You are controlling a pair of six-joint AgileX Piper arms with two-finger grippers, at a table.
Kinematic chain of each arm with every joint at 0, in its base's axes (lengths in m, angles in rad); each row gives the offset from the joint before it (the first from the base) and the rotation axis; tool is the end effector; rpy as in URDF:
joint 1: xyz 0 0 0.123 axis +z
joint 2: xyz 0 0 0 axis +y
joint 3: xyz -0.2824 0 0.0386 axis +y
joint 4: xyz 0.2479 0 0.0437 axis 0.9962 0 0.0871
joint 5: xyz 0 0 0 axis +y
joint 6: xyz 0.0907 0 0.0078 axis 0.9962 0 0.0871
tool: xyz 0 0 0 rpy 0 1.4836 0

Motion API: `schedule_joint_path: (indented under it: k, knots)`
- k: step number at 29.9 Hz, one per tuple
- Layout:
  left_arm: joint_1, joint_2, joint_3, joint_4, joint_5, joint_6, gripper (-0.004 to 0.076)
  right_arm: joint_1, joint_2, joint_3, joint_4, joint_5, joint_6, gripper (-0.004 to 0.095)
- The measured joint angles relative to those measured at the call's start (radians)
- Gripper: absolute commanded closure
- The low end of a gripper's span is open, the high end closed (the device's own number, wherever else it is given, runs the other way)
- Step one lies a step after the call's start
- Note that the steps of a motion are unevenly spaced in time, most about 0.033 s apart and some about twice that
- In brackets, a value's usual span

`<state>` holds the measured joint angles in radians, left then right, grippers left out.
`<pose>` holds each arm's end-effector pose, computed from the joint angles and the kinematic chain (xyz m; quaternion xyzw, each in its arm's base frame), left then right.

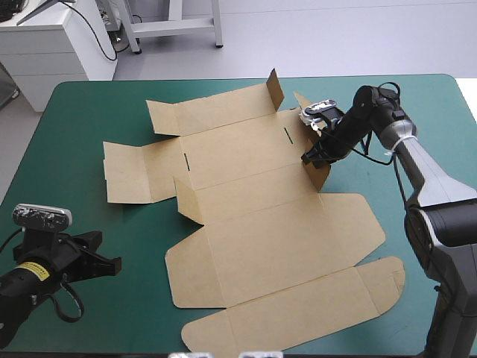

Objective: Fold the box

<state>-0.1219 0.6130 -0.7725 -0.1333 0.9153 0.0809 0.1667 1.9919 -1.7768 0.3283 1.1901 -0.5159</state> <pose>0.0983 -0.0217 0.3437 0.0774 0.8947 -0.0741 0.4336 0.4150 0.0975 0.2710 -0.2888 0.9360 0.1341 0.1499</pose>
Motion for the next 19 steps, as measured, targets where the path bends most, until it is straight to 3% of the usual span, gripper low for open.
schedule_joint_path:
  k: [8, 19]
  knots:
    - [0.0, 0.0, 0.0, -0.002, 0.0, 0.0, 0.0731, 0.123, 0.003, -0.03, -0.214, -0.062, -0.138, 0.0928]
    - [0.0, 0.0, 0.0, -0.002, 0.038, 0.0, 0.0731, 0.235, 0.06, -0.184, -0.236, -0.058, -0.385, 0.0927]
